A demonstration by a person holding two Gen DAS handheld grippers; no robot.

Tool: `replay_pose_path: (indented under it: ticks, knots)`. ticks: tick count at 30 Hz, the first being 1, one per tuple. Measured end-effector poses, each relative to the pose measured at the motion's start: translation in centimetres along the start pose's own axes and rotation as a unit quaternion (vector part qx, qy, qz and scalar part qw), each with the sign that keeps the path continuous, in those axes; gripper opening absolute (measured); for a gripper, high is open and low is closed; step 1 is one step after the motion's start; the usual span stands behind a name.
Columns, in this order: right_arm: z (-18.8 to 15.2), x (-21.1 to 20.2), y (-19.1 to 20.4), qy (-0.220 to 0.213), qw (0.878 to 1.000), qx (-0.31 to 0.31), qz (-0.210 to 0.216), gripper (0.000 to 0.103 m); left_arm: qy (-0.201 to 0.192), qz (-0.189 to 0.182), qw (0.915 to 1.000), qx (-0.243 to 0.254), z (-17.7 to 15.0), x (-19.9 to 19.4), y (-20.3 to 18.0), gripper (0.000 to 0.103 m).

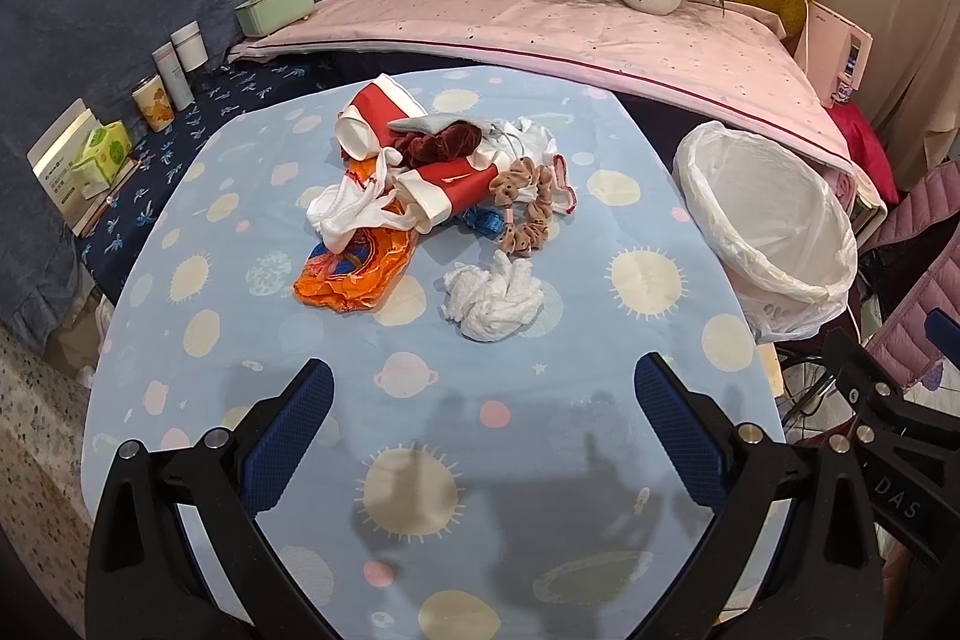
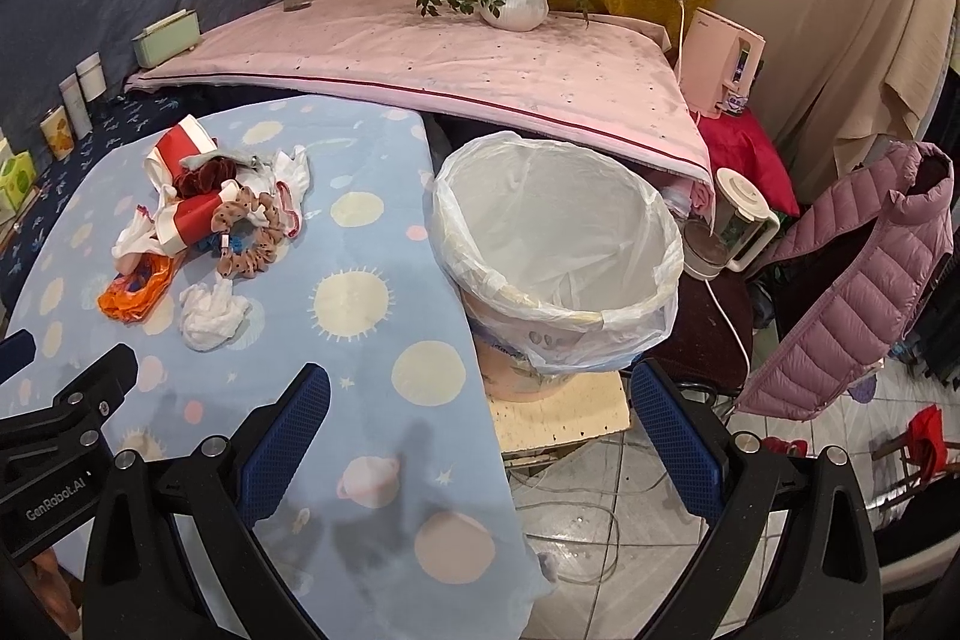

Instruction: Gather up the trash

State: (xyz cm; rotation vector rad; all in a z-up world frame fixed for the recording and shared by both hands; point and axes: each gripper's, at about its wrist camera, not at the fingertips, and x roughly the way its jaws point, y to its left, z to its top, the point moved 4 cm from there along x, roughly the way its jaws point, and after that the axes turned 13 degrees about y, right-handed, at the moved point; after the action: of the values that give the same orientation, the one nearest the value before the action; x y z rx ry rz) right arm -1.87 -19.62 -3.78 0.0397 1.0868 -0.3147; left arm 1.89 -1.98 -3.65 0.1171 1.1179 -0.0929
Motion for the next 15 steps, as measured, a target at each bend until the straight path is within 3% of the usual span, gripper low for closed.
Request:
replay_pose_path:
  ticks: [15]
  knots:
    - [0.5,0.3,-0.2,-0.004,1.000,0.011,0.001,0.096,-0.009,-0.020,0.9997,0.008,1.1,0.3,0.1,0.096]
